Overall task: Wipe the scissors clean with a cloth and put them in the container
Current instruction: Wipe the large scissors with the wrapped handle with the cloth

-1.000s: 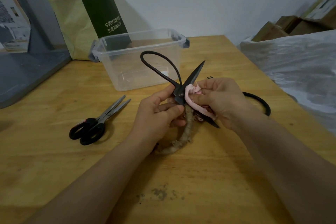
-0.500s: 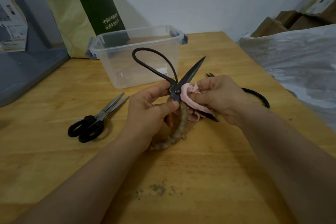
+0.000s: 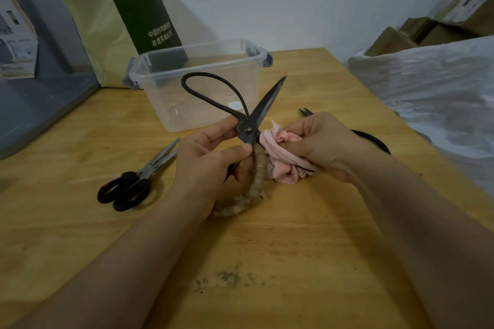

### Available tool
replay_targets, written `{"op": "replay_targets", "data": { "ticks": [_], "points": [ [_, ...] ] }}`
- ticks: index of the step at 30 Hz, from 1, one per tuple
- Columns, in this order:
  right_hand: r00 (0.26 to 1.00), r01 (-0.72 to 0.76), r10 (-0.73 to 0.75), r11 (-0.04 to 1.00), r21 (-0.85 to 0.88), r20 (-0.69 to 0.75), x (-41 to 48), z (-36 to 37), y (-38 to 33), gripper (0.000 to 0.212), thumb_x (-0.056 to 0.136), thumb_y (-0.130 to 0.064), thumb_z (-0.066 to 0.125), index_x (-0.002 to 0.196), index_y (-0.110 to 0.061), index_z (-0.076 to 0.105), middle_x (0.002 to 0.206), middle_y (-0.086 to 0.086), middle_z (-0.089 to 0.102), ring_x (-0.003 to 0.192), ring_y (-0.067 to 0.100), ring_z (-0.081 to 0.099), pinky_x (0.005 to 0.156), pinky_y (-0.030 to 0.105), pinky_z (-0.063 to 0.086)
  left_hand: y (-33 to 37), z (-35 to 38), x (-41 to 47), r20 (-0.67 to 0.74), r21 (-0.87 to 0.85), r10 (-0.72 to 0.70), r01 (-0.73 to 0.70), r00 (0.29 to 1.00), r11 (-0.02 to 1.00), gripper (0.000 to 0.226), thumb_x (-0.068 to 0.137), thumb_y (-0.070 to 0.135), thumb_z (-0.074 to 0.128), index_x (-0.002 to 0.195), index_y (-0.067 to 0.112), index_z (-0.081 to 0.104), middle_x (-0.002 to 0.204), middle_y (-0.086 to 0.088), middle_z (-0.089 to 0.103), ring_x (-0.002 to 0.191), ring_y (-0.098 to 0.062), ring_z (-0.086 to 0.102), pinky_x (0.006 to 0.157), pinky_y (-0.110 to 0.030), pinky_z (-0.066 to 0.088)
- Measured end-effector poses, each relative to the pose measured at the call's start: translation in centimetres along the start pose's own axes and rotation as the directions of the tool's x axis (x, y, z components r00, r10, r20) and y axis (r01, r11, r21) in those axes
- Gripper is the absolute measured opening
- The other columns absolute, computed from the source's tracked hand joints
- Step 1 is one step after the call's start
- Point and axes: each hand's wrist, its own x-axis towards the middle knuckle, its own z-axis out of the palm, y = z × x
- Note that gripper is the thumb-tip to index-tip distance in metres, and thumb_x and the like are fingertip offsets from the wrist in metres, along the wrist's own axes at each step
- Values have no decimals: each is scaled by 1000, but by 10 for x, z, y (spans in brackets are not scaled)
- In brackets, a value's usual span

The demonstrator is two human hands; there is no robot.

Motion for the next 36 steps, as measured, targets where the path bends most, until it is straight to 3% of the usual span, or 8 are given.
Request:
{"op": "replay_targets", "data": {
  "ticks": [5, 13, 18, 23, 26, 29, 32, 36],
  "points": [
    [999, 9, -10, 999, 42, 30, -2, -10, 1, 9, 79, 2, 69, 81, -5, 74, 85, 23, 71, 81, 34, 67, 78, 42, 57, 7, -4, 3, -21, -42, 17, -18, 1000, 999, 39, 76, -15, 62, 107, 9, 67, 98, -6, 73, 75, -31, 62, 39, -21, 40],
    [999, 9, -4, 995, 104, -48, -3, -18, 3, 18, 79, 2, 69, 70, -12, 75, 71, 13, 73, 64, 19, 69, 58, 24, 57, 15, -8, 5, -142, -76, 56, -68, 988, 995, 39, 77, -12, 64, 105, 14, 67, 93, -3, 73, 49, -13, 53, 40, -21, 42],
    [959, 28, -6, 997, 75, -282, 2, -16, 4, 16, 87, -3, 62, 80, -11, 74, 85, 18, 72, 84, 28, 69, 81, 41, 57, 18, -19, 8, -228, -70, 66, -84, 971, 994, 39, 79, -8, 65, 104, 23, 66, 92, 4, 71, 46, -15, 46, 43, -20, 45],
    [966, -37, 58, 995, 91, -251, 3, -5, -1, 28, 86, -4, 53, 93, -20, 74, 92, 6, 73, 93, 24, 67, 90, 43, 53, 15, -18, 9, -243, 22, 122, -120, 962, 993, 48, 81, -4, 65, 127, 9, 59, 113, -4, 67, 44, -12, 48, 44, -20, 46],
    [965, -60, 89, 991, 120, -245, 6, -4, -2, 39, 85, -9, 53, 118, -25, 66, 121, 2, 64, 112, 22, 58, 100, 43, 46, 16, -18, 10, -308, 0, 134, -141, 942, 990, 49, 81, -4, 66, 127, 9, 58, 117, -7, 65, 47, -13, 50, 44, -19, 46],
    [901, 87, -196, 956, -282, -387, -1, 5, -3, 41, 86, -20, 53, 127, -28, 58, 134, -6, 48, 127, 14, 38, 108, 38, 34, 19, -19, 12, -417, -109, 82, -139, 905, 984, 46, 81, -6, 65, 124, 8, 58, 111, -12, 65, 58, -17, 54, 44, -20, 46],
    [716, 367, -566, 803, -470, -409, -11, 21, -9, 22, 84, -20, 54, 97, -27, 70, 96, -12, 62, 94, -2, 52, 89, 23, 43, 22, -20, 14, -477, -242, 0, -131, 879, 961, 40, 81, -8, 63, 118, 6, 59, 100, -18, 66, 68, -20, 61, 44, -20, 46],
    [992, 112, -120, 985, -135, -51, -16, 39, -19, 32, 82, -41, 67, 113, -32, 61, 97, -7, 68, 62, 4, 60, 56, 21, 50, 25, -17, 11, -460, -277, -17, -126, 888, 953, 41, 82, -8, 61, 120, 5, 57, 95, -18, 65, 64, -16, 62, 44, -20, 45]
  ]
}}
